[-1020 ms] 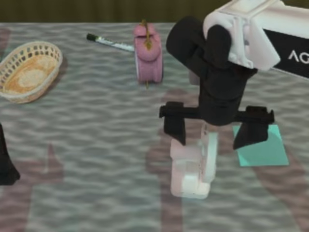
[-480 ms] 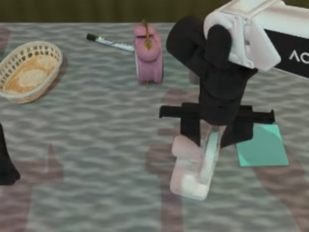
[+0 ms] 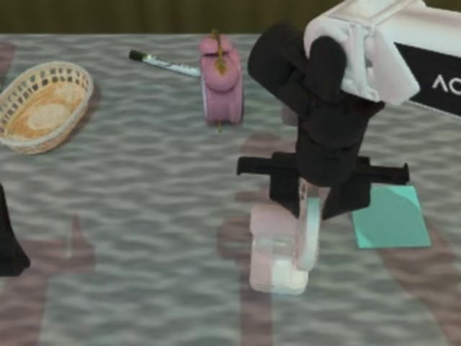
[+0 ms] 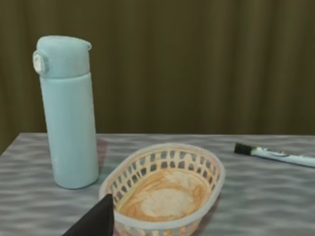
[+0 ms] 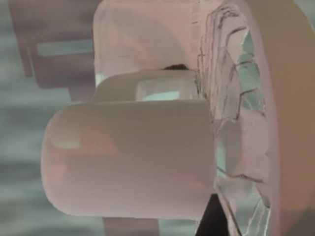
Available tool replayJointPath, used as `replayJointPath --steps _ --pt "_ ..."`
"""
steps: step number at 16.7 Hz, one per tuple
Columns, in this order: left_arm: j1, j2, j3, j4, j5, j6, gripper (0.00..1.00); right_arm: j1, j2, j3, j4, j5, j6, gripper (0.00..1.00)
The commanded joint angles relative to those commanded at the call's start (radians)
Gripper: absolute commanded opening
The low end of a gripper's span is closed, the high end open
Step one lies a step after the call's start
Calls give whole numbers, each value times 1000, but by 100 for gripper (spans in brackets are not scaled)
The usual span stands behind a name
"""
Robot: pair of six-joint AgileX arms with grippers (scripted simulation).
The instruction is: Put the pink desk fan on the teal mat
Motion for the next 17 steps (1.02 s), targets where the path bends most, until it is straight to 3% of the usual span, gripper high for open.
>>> replayJointPath --steps 4,10,17 --pt "0 0 0 0 0 0 100 1 -6 19 -17 -1 2 0" --pt "0 0 0 0 0 0 100 6 -9 185 -186 -1 1 0" --pt "0 0 0 0 0 0 100 -11 -8 192 -198 -2 37 0"
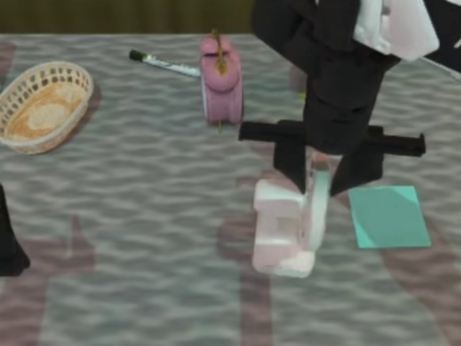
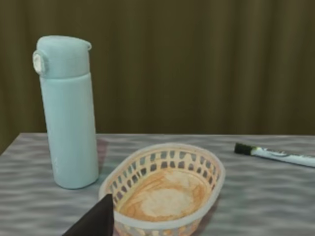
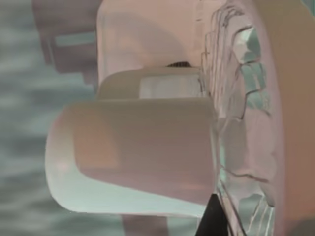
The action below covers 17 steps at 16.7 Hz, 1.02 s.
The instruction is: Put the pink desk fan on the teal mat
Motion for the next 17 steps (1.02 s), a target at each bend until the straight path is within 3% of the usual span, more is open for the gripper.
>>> replayJointPath --steps 4,12,17 --pt "0 0 0 0 0 0 100 -64 -4 -5 -12 -1 197 0" --pt "0 0 0 0 0 0 100 -268 -50 -55 -22 -4 859 0" --pt "0 0 0 0 0 0 100 -348 -84 -80 -13 -6 1054 0"
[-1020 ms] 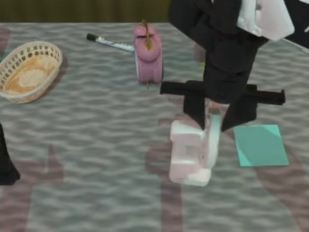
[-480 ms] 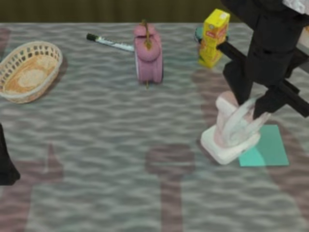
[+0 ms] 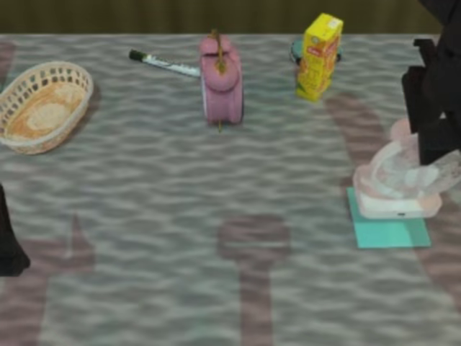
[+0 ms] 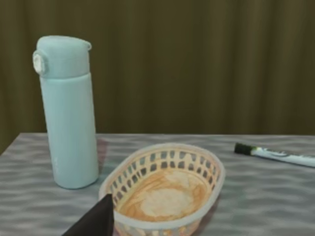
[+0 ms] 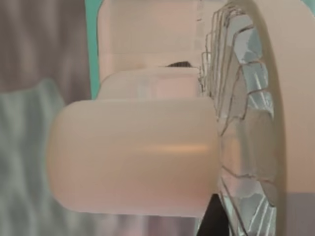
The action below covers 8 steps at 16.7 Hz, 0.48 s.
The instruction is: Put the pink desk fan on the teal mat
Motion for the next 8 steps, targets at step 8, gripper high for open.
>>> replayJointPath --steps 8 --pt "0 0 0 0 0 0 100 -1 3 -37 42 0 5 0"
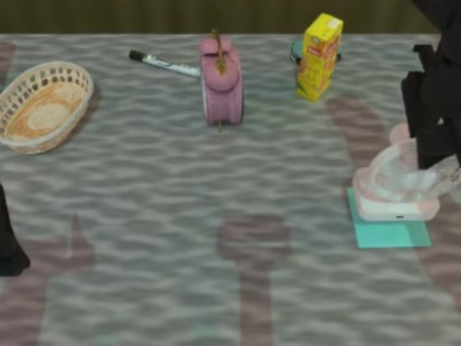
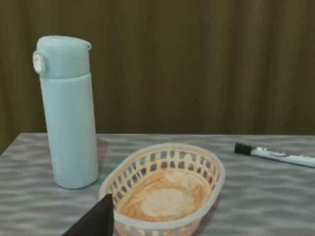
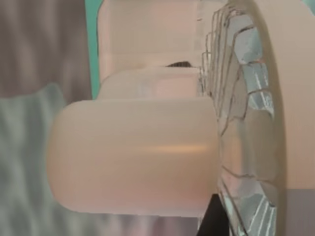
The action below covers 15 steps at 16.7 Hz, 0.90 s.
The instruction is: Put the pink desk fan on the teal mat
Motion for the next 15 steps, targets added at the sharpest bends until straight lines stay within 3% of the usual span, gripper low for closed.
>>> replayJointPath --steps 8,15 --pt "0 0 0 0 0 0 100 -5 5 -89 94 0 -1 0" --pt "0 0 0 0 0 0 100 -5 5 -89 94 0 -1 53"
